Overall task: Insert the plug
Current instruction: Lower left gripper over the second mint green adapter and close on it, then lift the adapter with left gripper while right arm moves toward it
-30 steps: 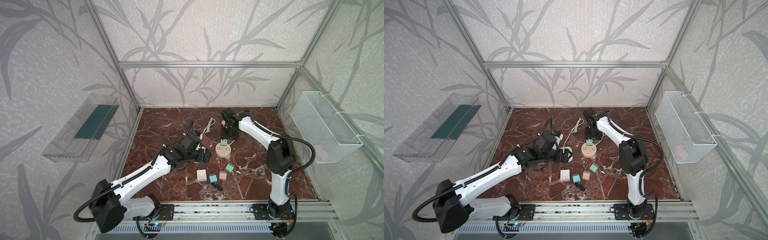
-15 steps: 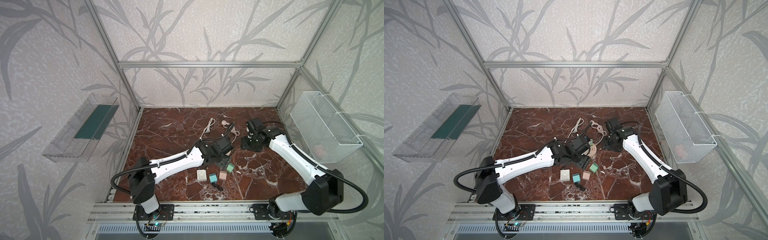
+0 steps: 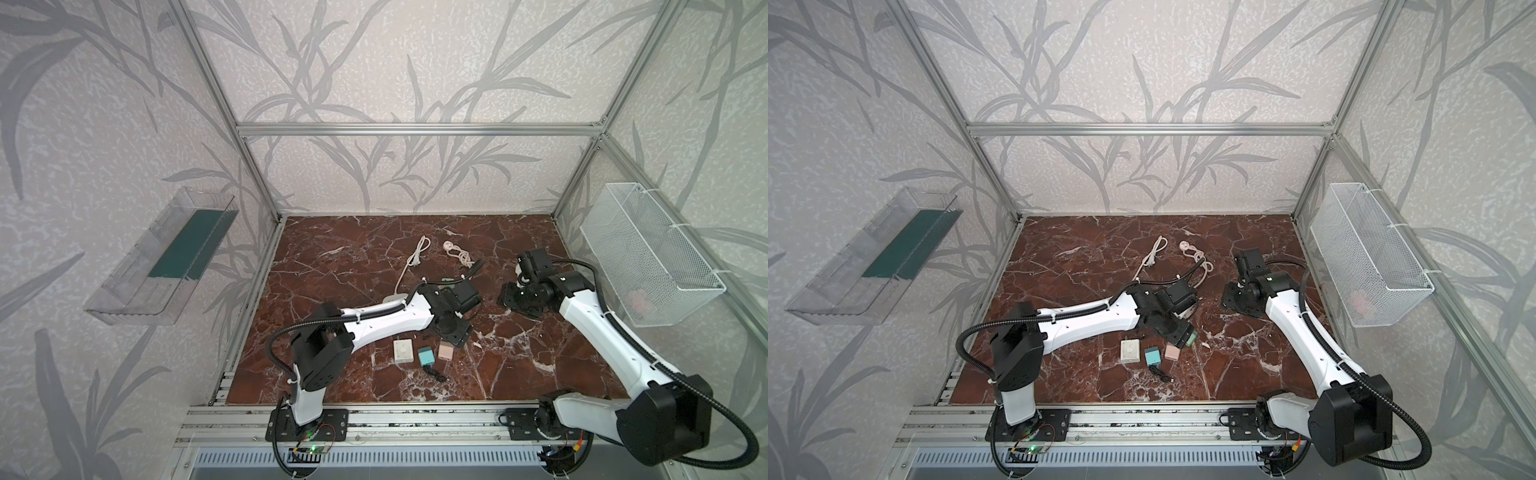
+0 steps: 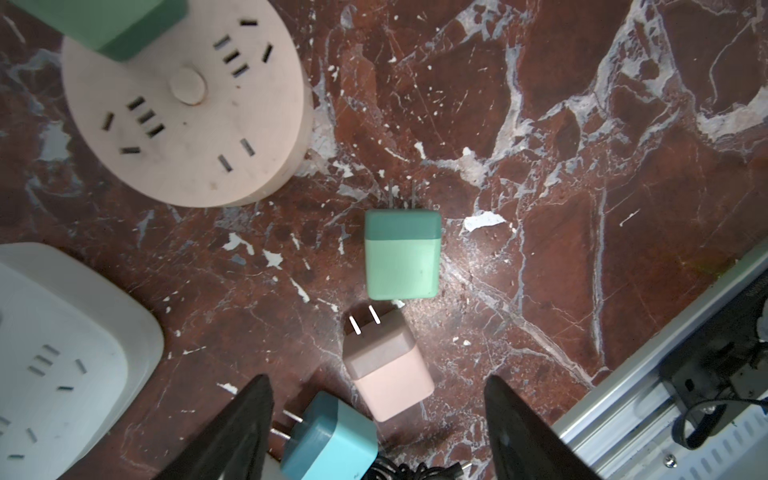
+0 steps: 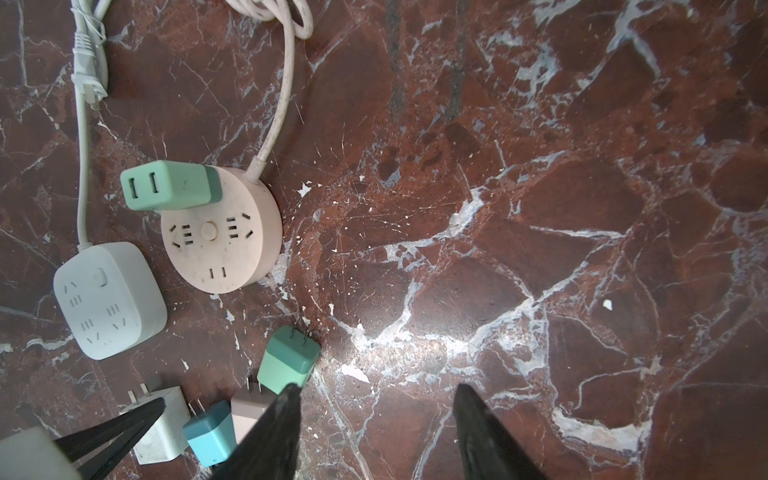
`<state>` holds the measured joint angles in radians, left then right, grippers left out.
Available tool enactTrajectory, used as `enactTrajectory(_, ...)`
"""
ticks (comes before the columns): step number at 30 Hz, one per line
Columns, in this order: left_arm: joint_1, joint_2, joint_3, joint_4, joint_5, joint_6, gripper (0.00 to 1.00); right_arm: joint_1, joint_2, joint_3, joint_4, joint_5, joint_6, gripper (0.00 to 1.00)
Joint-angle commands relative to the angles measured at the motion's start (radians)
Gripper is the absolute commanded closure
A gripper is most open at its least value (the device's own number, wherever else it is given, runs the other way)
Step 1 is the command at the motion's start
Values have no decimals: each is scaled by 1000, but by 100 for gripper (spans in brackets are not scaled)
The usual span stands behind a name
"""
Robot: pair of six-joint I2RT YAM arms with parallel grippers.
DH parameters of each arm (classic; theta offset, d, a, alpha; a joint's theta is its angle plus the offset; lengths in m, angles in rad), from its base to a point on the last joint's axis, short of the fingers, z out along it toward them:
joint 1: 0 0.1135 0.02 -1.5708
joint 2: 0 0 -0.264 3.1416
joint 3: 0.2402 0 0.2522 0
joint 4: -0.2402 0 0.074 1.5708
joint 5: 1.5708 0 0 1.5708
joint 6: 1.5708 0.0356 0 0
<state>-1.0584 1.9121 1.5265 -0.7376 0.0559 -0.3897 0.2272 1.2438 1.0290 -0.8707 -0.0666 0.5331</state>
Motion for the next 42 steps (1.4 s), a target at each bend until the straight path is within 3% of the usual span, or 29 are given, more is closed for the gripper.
enactTrajectory(1, -2, 57, 92, -39, 26, 36, 23, -11, -15, 3, 3, -20, -8, 41)
enactTrajectory(21, 13, 435, 563, -444, -35, 130, 31, -100, -158, -92, -16, -59, -23, 41)
enactTrajectory(42, 35, 541, 670, -483, 49, 158, 36, -120, -165, -126, -2, -85, -41, 41)
